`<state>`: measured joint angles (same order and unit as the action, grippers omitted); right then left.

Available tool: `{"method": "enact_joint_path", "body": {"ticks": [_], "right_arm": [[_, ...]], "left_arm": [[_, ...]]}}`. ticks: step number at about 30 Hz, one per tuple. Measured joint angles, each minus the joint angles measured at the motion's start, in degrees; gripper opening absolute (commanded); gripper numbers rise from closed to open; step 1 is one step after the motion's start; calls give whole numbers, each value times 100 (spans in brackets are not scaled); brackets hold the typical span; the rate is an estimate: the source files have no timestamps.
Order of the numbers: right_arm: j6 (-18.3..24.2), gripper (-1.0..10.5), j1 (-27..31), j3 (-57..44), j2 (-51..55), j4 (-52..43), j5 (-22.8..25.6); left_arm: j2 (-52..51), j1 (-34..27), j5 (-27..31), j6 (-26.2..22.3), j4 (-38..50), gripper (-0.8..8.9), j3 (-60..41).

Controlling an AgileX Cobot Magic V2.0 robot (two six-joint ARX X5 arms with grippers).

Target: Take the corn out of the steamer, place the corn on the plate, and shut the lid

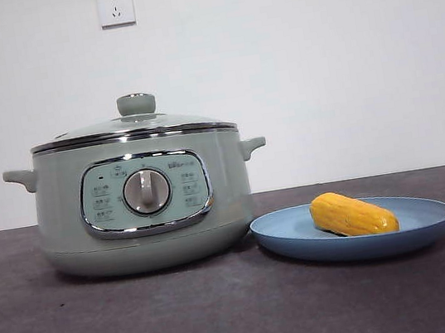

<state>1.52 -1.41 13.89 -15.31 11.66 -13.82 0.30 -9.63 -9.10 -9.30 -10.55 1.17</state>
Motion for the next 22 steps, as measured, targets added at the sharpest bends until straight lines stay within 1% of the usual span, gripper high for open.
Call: {"method": "enact_joint_path", "body": {"ticks": [4, 15, 17, 22], "right_arm": [[2, 1, 122, -417, 466, -57, 350], [-26, 1, 144, -1200, 1182, -68, 376], [-74, 1, 144, -1248, 1250, -205, 385], [-96, 1, 142, -1266, 1510, -203, 376]], "left_arm": [[0, 0, 0, 0, 0, -1, 0], [0, 0, 0, 0, 0, -1, 0], [0, 0, -2, 0, 2, -1, -2], [0, 0, -2, 0, 2, -1, -2]]}}
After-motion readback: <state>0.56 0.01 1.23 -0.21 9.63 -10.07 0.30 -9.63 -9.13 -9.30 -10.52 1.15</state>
